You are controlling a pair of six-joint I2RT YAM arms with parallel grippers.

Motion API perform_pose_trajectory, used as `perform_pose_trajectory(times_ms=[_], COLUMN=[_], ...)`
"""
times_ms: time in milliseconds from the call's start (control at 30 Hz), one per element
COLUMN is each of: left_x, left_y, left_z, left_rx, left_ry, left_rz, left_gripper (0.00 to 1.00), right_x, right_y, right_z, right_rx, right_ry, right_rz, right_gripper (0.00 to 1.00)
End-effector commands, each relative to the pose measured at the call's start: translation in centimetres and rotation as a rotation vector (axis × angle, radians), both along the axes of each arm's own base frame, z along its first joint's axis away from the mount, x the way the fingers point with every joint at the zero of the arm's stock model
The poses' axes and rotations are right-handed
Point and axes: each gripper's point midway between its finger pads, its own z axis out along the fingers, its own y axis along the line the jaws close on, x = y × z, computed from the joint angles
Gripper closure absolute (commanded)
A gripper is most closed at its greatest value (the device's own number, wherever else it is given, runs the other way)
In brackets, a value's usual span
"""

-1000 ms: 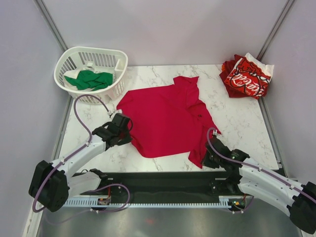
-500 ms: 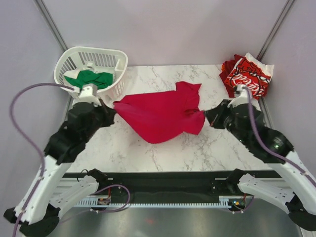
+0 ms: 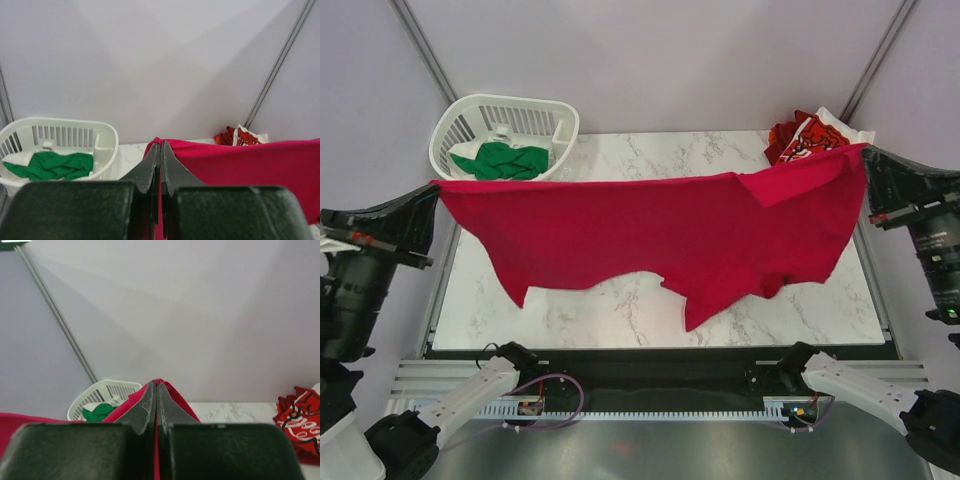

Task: Fold and stack the t-shirts
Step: Flatten the tshirt out

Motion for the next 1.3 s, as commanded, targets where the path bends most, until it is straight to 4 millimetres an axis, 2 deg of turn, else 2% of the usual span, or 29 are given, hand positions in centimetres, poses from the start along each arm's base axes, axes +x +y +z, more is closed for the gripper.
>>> perform_pose_trajectory(times_ms=[0,67,167,267,300,367,400,467,500,567,600,633,667,700,733,767,800,833,867,900,933,967,1000,1033,1067,1100,1167,1200,1267], left_x=[-2.7,-3.5,-3.6,-1.6,0.0,2.1,4.3,6.9,8.9,13.1,14.8,17.9,19.6,21.4,25.1,27.1,29.1,31.6,33.4,34.4,35.1,35.9,35.9,35.7,35.3,34.9,34.1,32.9,31.2], left_y=[1.1,1.4,1.6,0.9,0.3,0.2,-0.9,-1.7,-2.7,-4.2,-4.2,-4.6,-4.2,-4.2,-1.6,-0.3,0.5,2.6,3.0,2.5,2.5,2.1,2.0,1.8,1.5,1.4,0.7,0.4,-0.8], left_z=[3.0,3.8,4.1,2.7,1.4,-0.2,-2.3,-4.8,-7.5,-11.6,-14.1,-16.5,-18.6,-19.9,-22.9,-24.2,-25.9,-29.8,-29.4,-30.1,-30.3,-30.3,-29.8,-28.9,-27.5,-26.6,-25.0,-23.2,-22.4], left_rx=[0.063,0.055,0.045,0.064,0.068,0.065,0.089,0.117,0.157,0.237,0.292,0.337,0.380,0.374,0.354,0.323,0.304,0.301,0.271,0.254,0.240,0.217,0.199,0.178,0.155,0.152,0.169,0.168,0.193], left_ry=[-0.130,-0.158,-0.161,-0.102,-0.045,0.029,0.108,0.197,0.273,0.404,0.471,0.531,0.578,0.615,0.697,0.727,0.776,0.884,0.881,0.900,0.906,0.913,0.907,0.888,0.858,0.839,0.804,0.762,0.741], left_rz=[-0.007,-0.010,-0.002,0.015,0.023,0.075,0.081,0.111,0.118,0.164,0.214,0.260,0.288,0.266,0.341,0.366,0.360,0.402,0.416,0.373,0.362,0.357,0.354,0.352,0.345,0.340,0.327,0.322,0.299], left_gripper=[0.98,0.98,0.98,0.98,0.98,0.98,0.98,0.98,0.98,0.98,0.98,0.98,0.98,0.98,0.98,0.98,0.92,0.84,0.76,0.39,0.31,0.29,0.27,0.26,0.25,0.25,0.25,0.25,0.25], right_x=[-3.5,-4.5,-4.0,-1.0,1.2,3.7,6.8,9.9,13.1,17.1,21.2,23.6,25.8,30.3,32.3,34.5,38.8,40.6,44.3,44.8,45.3,44.8,45.7,45.5,44.6,44.5,43.8,43.3,42.2], right_y=[-2.5,-2.6,-2.7,-2.5,-1.9,-0.6,1.7,2.3,4.1,5.1,4.5,5.3,5.2,3.3,2.8,2.7,2.1,2.1,2.5,1.8,1.3,0.9,0.9,0.8,0.7,0.8,0.6,0.7,1.3], right_z=[4.8,5.6,5.9,4.4,3.3,1.9,-0.5,-3.0,-5.8,-9.2,-12.4,-13.4,-14.5,-18.0,-17.2,-17.9,-24.2,-20.0,-25.7,-25.1,-24.5,-23.4,-26.4,-25.8,-23.6,-23.8,-22.7,-22.9,-21.6], right_rx=[-0.004,-0.016,-0.035,-0.096,-0.123,-0.181,-0.273,-0.355,-0.449,-0.512,-0.538,-0.512,-0.414,-0.397,-0.349,-0.323,-0.361,-0.306,-0.345,-0.345,-0.327,-0.315,-0.331,-0.319,-0.296,-0.295,-0.288,-0.291,-0.264], right_ry=[-0.205,-0.247,-0.233,-0.143,-0.079,-0.002,0.090,0.190,0.265,0.353,0.437,0.448,0.483,0.559,0.541,0.554,0.679,0.578,0.654,0.634,0.606,0.587,0.612,0.586,0.539,0.540,0.536,0.553,0.540], right_rz=[0.005,0.028,0.005,-0.106,-0.162,-0.204,-0.225,-0.338,-0.382,-0.419,-0.449,-0.352,-0.323,-0.356,-0.371,-0.372,-0.390,-0.401,-0.403,-0.451,-0.487,-0.504,-0.498,-0.497,-0.495,-0.489,-0.491,-0.485,-0.435], right_gripper=[1.00,1.00,1.00,1.00,1.00,1.00,1.00,1.00,1.00,1.00,1.00,1.00,1.00,1.00,1.00,1.00,1.00,0.92,0.23,0.04,0.02,0.02,0.02,0.02,0.02,0.02,0.02,0.02,0.02])
